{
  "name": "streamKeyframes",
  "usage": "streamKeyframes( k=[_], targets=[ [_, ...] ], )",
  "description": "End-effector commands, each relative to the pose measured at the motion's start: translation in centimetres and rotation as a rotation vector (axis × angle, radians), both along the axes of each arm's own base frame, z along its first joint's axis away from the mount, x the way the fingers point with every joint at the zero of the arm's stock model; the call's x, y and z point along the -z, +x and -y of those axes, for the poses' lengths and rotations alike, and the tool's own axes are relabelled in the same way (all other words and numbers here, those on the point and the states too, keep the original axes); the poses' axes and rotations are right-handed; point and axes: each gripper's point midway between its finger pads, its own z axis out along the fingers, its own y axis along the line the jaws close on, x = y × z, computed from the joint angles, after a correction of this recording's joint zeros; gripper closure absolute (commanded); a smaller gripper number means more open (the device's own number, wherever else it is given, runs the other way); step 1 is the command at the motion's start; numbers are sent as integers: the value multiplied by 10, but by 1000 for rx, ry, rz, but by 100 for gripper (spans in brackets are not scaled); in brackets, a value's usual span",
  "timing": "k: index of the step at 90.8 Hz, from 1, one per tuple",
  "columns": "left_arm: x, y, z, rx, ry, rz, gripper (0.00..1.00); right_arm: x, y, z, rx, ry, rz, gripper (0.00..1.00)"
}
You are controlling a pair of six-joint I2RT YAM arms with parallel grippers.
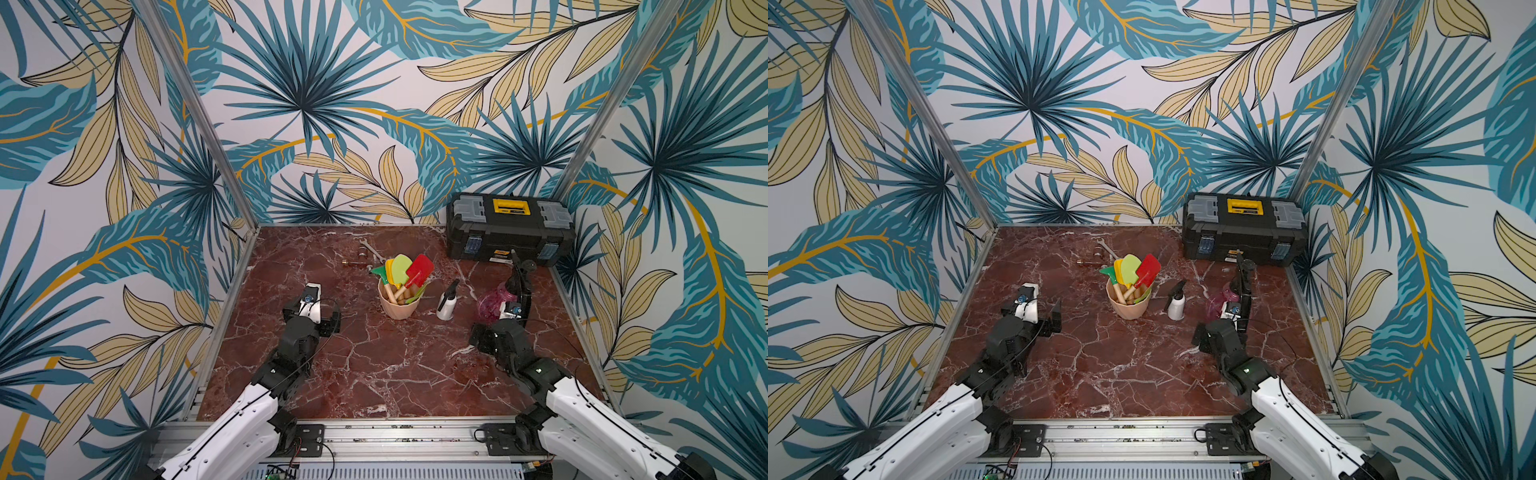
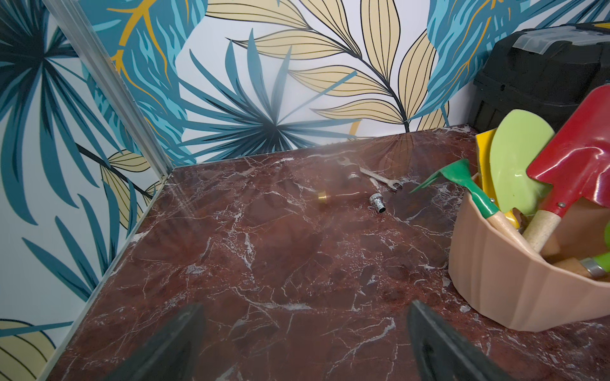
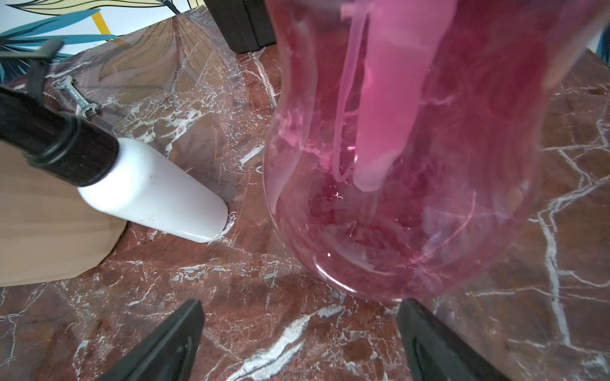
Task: Organize the gardening tools
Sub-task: Move the gardening tool to the center of the board.
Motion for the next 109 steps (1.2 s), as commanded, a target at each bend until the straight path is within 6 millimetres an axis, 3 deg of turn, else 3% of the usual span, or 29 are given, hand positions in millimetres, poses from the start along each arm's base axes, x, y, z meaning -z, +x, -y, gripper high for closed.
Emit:
streamKeyframes(
  k=[1,23,47,68,91,109],
  targets=[
    [0,1,0,4,-12,14,0,4,9,-2,-30,10,26,4],
    [0,1,0,6,-11,15,0,9,24,-1,-45,12,32,4],
    [0,1,-1,3,-10,14,0,15,27,-13,-115,25,10,3],
    [0,1,-1,2,-7,14,0,-11,15,-14,-102,91,-17,3],
    [-1,1,-1,3,-8,17,0,-32,3,23,112,98,-18,2],
    [-3,0,-1,3,-7,16,0,-44,1,20,86,103,-7,1]
  ],
)
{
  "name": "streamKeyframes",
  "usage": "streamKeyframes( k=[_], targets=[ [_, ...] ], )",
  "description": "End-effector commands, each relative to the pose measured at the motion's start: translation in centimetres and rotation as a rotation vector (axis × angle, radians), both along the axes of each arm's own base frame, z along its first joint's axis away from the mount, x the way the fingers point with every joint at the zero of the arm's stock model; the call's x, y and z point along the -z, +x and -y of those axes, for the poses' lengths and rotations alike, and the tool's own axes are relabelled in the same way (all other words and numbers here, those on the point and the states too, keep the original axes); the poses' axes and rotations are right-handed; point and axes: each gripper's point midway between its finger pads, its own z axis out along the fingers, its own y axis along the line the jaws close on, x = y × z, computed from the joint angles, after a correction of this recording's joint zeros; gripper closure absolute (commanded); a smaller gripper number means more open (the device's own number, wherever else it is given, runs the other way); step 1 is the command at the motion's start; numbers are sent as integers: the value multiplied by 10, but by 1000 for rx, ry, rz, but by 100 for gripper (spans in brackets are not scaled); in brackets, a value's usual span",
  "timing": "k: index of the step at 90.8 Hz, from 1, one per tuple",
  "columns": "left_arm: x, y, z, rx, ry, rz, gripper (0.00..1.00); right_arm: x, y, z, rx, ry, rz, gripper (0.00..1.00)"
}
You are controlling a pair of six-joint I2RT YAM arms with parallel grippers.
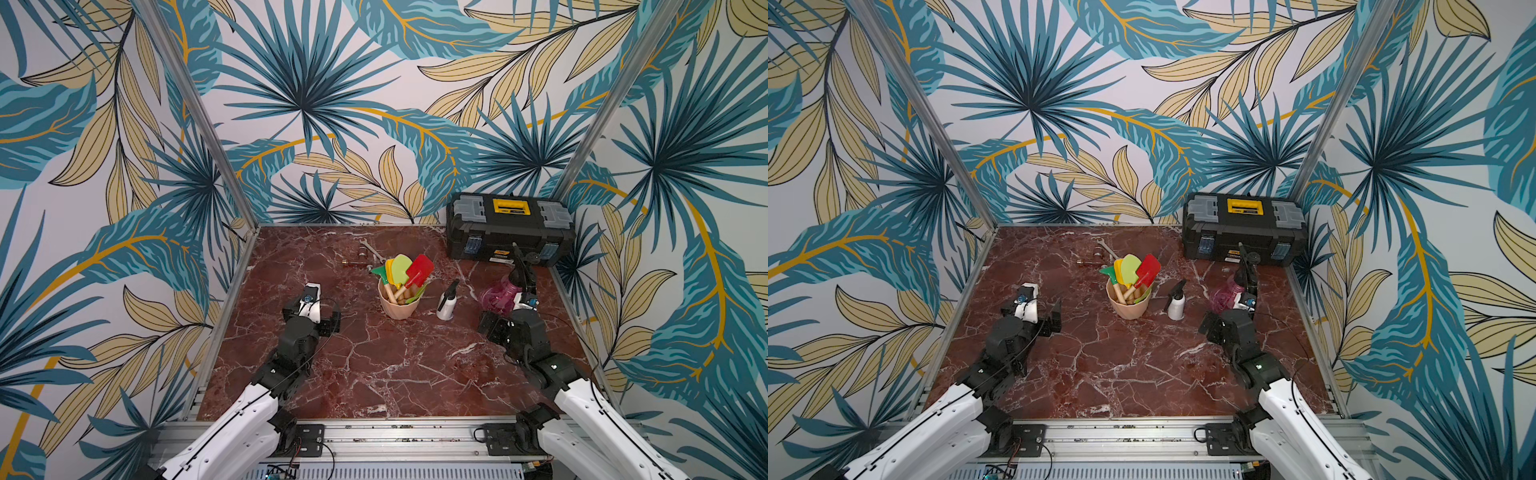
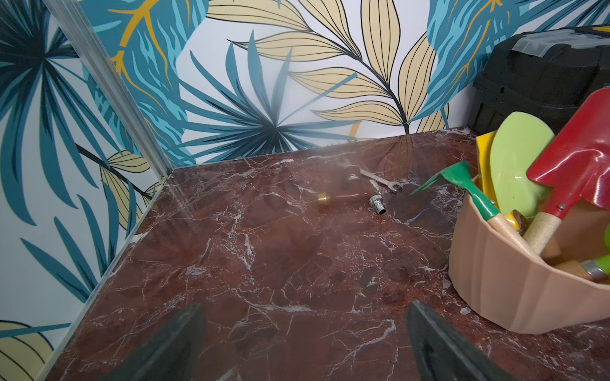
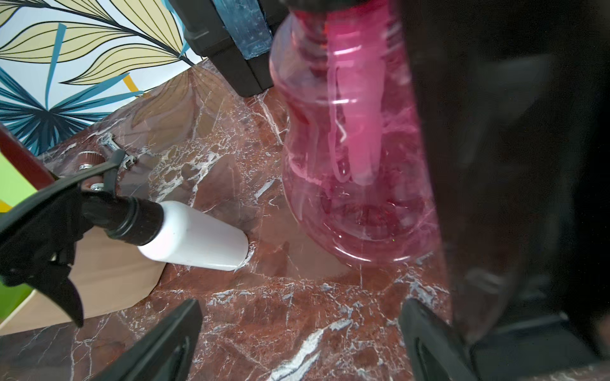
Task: Organize the gardening tools
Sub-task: Move the gardening tool to the center of the board.
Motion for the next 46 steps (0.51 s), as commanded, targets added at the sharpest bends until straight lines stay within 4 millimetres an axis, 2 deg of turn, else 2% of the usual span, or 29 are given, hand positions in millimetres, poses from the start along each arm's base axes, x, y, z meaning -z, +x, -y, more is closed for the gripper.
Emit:
streamKeyframes(
  k=[1,11,20,35,46],
  targets=[
    [-3,0,-1,1,-4,12,0,-3,-5,4,5,-11,-22,1],
    [-5,-1,-2,-1,-7,17,0,-19,-8,-28,-177,56,8,1],
    [-7,-2,-3,-4,-7,20,0,-38,-13,-42,-270,85,21,1],
    [-7,-2,-2,-3,-11,18,0,-85,-16,-35,-281,33,75,3],
    [-9,-2,-2,-2,-15,23,0,-106,-19,-25,-261,-14,77,7]
  ],
)
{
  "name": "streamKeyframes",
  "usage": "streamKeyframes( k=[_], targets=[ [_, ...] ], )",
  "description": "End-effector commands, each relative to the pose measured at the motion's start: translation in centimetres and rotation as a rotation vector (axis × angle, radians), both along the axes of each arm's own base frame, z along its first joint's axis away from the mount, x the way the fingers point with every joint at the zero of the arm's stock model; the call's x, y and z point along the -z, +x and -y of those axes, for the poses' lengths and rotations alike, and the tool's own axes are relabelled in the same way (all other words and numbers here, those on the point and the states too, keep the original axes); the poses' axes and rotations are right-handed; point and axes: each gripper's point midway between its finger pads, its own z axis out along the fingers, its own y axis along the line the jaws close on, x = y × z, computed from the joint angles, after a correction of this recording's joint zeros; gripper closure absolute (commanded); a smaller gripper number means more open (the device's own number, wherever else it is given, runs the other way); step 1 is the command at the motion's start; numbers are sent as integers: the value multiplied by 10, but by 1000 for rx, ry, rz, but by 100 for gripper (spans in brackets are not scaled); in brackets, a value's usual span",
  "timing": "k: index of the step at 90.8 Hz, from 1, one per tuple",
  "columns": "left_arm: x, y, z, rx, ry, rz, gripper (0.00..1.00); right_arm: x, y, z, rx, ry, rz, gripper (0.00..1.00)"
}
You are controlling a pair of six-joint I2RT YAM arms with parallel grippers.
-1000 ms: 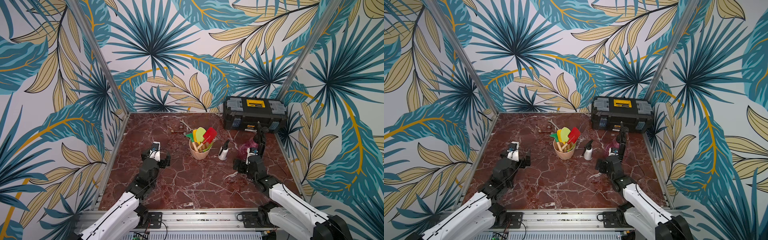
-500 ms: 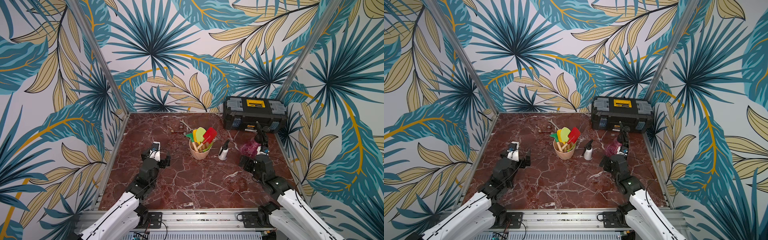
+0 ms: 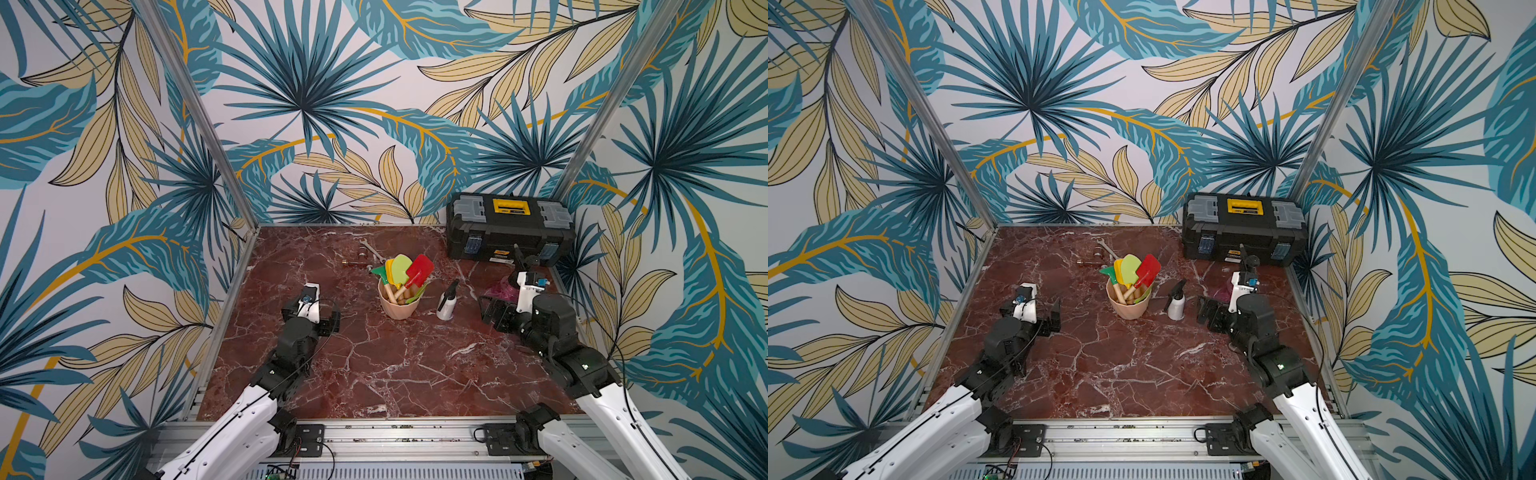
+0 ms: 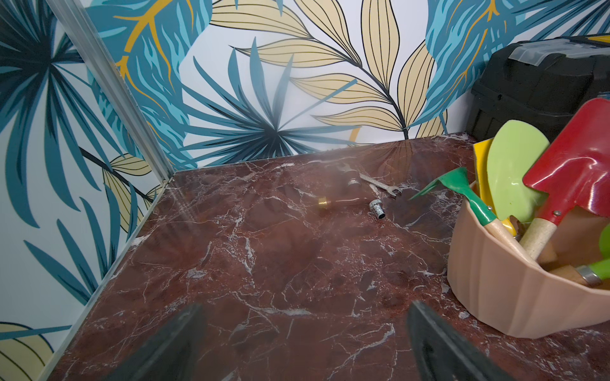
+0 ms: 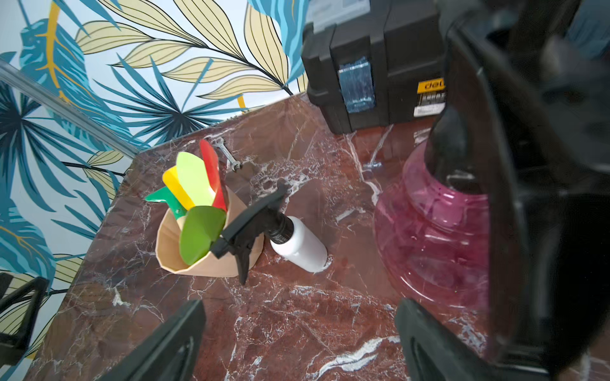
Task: Organize the gardening tools
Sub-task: Move the gardening tool to the center of the board.
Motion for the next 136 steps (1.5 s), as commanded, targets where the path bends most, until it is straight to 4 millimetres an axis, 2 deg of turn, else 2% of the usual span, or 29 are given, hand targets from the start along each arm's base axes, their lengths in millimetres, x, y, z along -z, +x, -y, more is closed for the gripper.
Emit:
streamKeyframes(
  k=[1,7,17,22,28,50,68,74,86,105,123,136],
  targets=[
    [-4,0,-1,-1,-8,8,0,-2,-11,12,0,-96,-41,7],
    [-5,0,-1,0,-8,7,0,-14,-12,23,43,-127,-41,10],
    [-5,0,-1,0,-8,8,0,-30,-16,53,189,-190,-57,14],
    [-6,0,-1,-1,-8,10,0,-31,-19,70,278,-229,-82,14],
    [-5,0,-1,-2,-8,9,0,-29,-18,81,336,-264,-91,14],
    [-4,0,-2,-4,-6,0,0,-14,8,80,353,-368,-68,6],
    [-4,1,0,2,-5,0,0,-7,39,70,294,-401,-20,6],
    [-4,1,0,2,-5,1,0,0,48,69,263,-407,-25,11],
    [-3,0,-1,0,-3,-2,0,11,61,68,222,-397,-26,26],
    [-4,0,-2,-8,-1,1,0,9,67,59,164,-374,-3,50],
    [-2,1,-3,-13,8,2,0,0,73,46,79,-391,46,66],
    [-1,3,-2,-11,17,-1,0,-19,79,37,40,-380,131,77]
  ],
)
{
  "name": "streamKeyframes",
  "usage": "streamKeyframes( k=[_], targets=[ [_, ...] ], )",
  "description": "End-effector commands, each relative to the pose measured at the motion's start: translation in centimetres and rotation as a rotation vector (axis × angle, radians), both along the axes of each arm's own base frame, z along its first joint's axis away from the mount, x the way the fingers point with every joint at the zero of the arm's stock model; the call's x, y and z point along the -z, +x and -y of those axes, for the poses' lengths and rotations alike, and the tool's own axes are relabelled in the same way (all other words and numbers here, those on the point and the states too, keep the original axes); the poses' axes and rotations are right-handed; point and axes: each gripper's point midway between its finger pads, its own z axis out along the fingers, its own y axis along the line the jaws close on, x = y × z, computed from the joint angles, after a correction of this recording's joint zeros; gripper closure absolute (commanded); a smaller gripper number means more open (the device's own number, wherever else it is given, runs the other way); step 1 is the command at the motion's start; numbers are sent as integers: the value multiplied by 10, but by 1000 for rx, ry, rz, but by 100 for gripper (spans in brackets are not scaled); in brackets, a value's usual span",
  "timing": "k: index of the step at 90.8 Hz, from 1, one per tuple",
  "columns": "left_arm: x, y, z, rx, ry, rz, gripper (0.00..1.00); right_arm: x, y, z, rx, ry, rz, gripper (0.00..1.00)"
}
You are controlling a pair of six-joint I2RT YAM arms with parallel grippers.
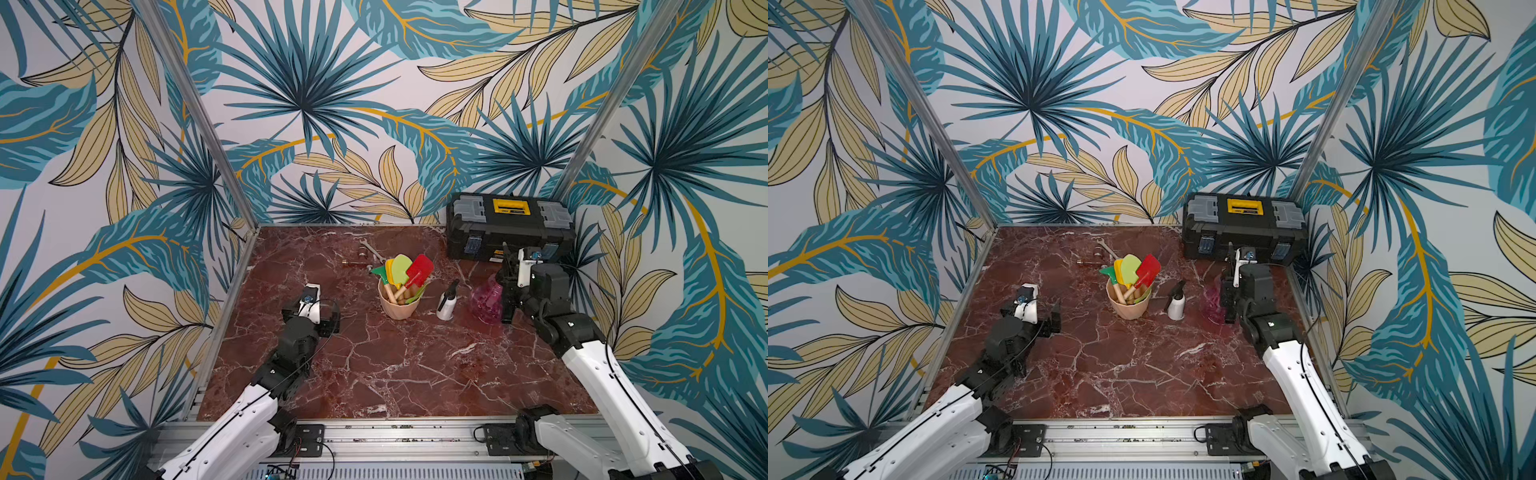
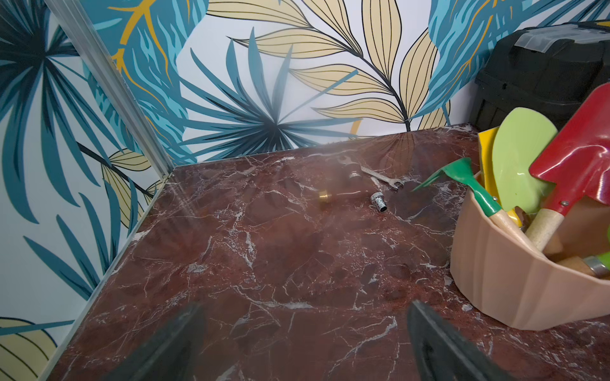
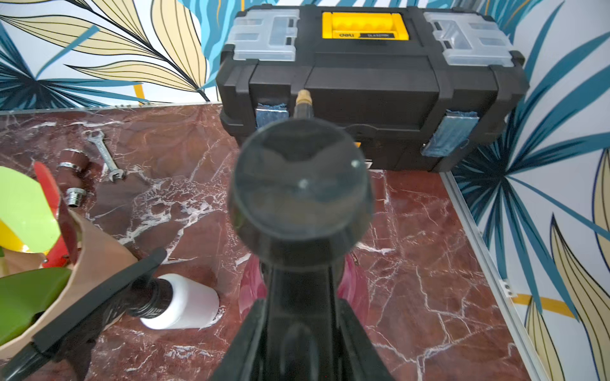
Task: Organize the gardening tools
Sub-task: Move the gardening tool to the center of the board.
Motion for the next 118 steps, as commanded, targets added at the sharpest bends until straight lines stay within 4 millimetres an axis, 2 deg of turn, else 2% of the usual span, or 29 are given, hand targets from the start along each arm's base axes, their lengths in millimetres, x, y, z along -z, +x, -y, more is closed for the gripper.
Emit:
streamKeyframes(
  k=[1,9,27,47,74,95,106,118],
  targets=[
    [-7,3,-1,-9,3,21,0,-25,9,-13,-82,10,104,77],
    [-8,3,-1,-5,-1,27,0,-36,13,-22,-128,23,148,78],
    [-10,3,0,1,0,30,0,-37,31,-25,-127,0,173,79],
    [-10,4,1,6,-4,33,0,-54,52,-41,-176,29,237,80],
    [-10,2,0,2,-10,34,0,-48,85,-60,-226,44,229,80],
    [-12,0,-2,-3,-15,41,0,-38,91,-63,-229,40,207,77],
    [-13,0,-2,-4,-14,42,0,-35,87,-63,-232,44,188,67],
    [-15,0,-2,-5,-11,45,0,-40,78,-61,-224,75,177,30]
  ],
)
